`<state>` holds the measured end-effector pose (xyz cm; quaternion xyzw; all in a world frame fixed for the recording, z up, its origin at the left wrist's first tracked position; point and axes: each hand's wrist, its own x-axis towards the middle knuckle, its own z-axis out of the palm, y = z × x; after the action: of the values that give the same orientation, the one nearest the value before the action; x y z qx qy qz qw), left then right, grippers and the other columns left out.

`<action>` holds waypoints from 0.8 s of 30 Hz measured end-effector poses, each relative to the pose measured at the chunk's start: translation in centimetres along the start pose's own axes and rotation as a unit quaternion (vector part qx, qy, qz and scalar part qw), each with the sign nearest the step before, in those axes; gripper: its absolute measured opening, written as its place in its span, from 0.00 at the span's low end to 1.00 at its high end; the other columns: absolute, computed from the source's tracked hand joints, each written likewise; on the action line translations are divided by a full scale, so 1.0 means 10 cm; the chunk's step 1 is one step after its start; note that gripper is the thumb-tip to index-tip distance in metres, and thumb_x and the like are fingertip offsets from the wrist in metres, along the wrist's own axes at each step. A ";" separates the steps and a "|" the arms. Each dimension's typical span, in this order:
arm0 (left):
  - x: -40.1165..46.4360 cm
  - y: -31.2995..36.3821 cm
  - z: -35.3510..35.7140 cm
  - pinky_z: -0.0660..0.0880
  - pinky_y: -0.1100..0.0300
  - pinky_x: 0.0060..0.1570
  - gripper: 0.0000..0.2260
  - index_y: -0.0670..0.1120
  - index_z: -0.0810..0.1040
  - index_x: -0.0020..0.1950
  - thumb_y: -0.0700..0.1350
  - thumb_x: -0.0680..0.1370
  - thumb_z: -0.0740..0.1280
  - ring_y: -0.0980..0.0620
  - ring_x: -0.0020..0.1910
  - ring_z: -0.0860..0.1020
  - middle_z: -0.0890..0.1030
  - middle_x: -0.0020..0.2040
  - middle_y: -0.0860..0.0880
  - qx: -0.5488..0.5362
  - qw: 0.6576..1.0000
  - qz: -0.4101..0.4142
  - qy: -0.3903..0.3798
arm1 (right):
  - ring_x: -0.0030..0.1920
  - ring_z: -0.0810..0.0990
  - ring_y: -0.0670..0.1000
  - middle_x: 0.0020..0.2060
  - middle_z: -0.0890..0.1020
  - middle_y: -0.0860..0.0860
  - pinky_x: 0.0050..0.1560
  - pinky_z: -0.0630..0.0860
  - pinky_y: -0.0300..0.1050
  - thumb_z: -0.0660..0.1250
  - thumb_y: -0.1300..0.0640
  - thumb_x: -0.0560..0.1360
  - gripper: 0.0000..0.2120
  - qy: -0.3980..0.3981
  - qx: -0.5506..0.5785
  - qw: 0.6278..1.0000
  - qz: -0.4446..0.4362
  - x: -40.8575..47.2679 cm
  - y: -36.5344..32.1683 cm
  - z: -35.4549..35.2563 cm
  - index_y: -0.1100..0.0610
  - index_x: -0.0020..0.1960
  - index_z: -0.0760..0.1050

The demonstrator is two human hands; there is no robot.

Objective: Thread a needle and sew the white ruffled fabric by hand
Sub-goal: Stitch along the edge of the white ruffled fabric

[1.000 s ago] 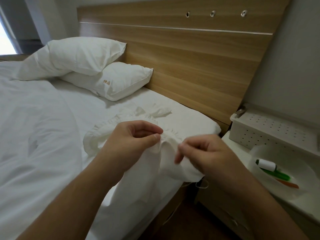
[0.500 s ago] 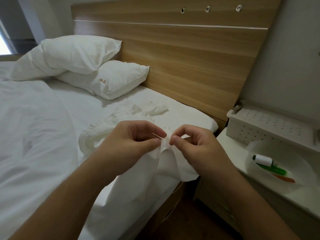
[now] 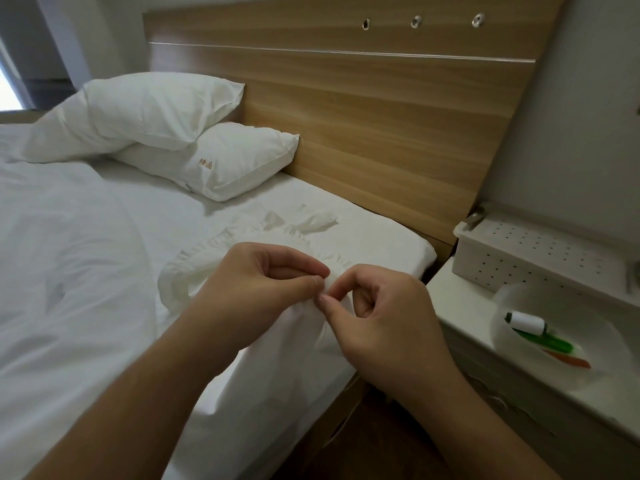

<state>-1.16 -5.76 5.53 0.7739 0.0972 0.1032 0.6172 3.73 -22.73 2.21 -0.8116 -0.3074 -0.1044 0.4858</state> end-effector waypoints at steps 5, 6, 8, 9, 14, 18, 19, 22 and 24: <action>0.00 0.01 -0.01 0.82 0.52 0.60 0.07 0.49 0.90 0.48 0.37 0.76 0.77 0.52 0.48 0.89 0.90 0.44 0.48 0.004 1.000 -0.005 0.008 | 0.23 0.70 0.45 0.22 0.72 0.43 0.27 0.66 0.32 0.76 0.55 0.76 0.08 -0.013 0.030 0.999 0.033 0.00 0.01 -0.01 0.50 0.40 0.80; 0.00 0.01 -0.01 0.82 0.52 0.61 0.07 0.49 0.90 0.48 0.38 0.76 0.77 0.52 0.48 0.89 0.90 0.44 0.48 0.003 1.000 -0.005 0.011 | 0.23 0.69 0.45 0.21 0.71 0.44 0.27 0.66 0.33 0.76 0.56 0.76 0.08 -0.021 0.043 0.998 0.040 0.00 0.01 -0.02 0.51 0.40 0.80; 0.00 0.01 -0.01 0.82 0.50 0.63 0.07 0.49 0.90 0.48 0.38 0.77 0.77 0.52 0.49 0.88 0.90 0.44 0.48 -0.001 1.000 -0.007 0.017 | 0.22 0.66 0.45 0.21 0.70 0.45 0.27 0.66 0.35 0.76 0.57 0.76 0.08 -0.044 0.067 0.995 0.053 0.00 0.00 -0.04 0.52 0.39 0.80; 0.00 0.01 -0.02 0.81 0.48 0.63 0.07 0.49 0.90 0.48 0.38 0.77 0.77 0.51 0.49 0.88 0.90 0.44 0.48 -0.001 1.000 -0.007 0.019 | 0.23 0.66 0.45 0.21 0.70 0.46 0.26 0.66 0.37 0.76 0.57 0.76 0.08 -0.054 0.073 0.994 0.056 -0.01 -0.01 -0.05 0.52 0.39 0.80; -0.02 0.01 -0.01 0.82 0.48 0.62 0.07 0.50 0.91 0.48 0.38 0.77 0.77 0.51 0.49 0.89 0.90 0.43 0.47 -0.003 1.000 -0.008 0.015 | 0.23 0.67 0.46 0.23 0.72 0.49 0.25 0.66 0.38 0.77 0.50 0.75 0.08 0.006 0.035 0.999 0.037 -0.02 -0.01 -0.01 0.49 0.41 0.80; -0.01 0.02 0.00 0.82 0.49 0.62 0.06 0.50 0.90 0.48 0.38 0.76 0.77 0.52 0.49 0.89 0.90 0.44 0.48 0.003 1.000 -0.009 0.016 | 0.24 0.71 0.46 0.23 0.73 0.46 0.26 0.66 0.34 0.77 0.51 0.75 0.06 0.020 0.002 0.999 0.042 -0.01 0.00 0.02 0.49 0.40 0.82; -0.01 0.02 0.00 0.82 0.50 0.62 0.06 0.50 0.90 0.49 0.39 0.76 0.77 0.52 0.49 0.89 0.90 0.44 0.48 0.003 1.000 -0.009 0.016 | 0.24 0.70 0.45 0.22 0.73 0.46 0.26 0.65 0.34 0.77 0.53 0.75 0.06 0.016 0.012 0.999 0.046 -0.01 0.00 0.02 0.49 0.40 0.82; -0.02 0.02 0.00 0.82 0.49 0.62 0.06 0.50 0.90 0.49 0.39 0.77 0.77 0.52 0.48 0.89 0.90 0.43 0.48 0.005 1.000 -0.011 0.018 | 0.23 0.68 0.45 0.21 0.71 0.46 0.26 0.65 0.34 0.76 0.56 0.75 0.07 -0.001 0.062 0.996 0.061 -0.01 0.00 -0.02 0.51 0.40 0.82; -0.02 0.02 0.00 0.82 0.46 0.63 0.06 0.50 0.90 0.48 0.39 0.77 0.77 0.50 0.48 0.89 0.90 0.43 0.48 0.007 1.000 -0.013 0.023 | 0.23 0.66 0.45 0.21 0.71 0.46 0.26 0.66 0.35 0.76 0.57 0.76 0.07 -0.023 0.102 0.992 0.073 -0.01 -0.02 -0.05 0.53 0.40 0.83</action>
<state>-1.32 -5.80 5.71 0.7745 0.1222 0.1127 0.6104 3.57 -23.10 2.52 -0.7801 -0.2672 -0.0177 0.5654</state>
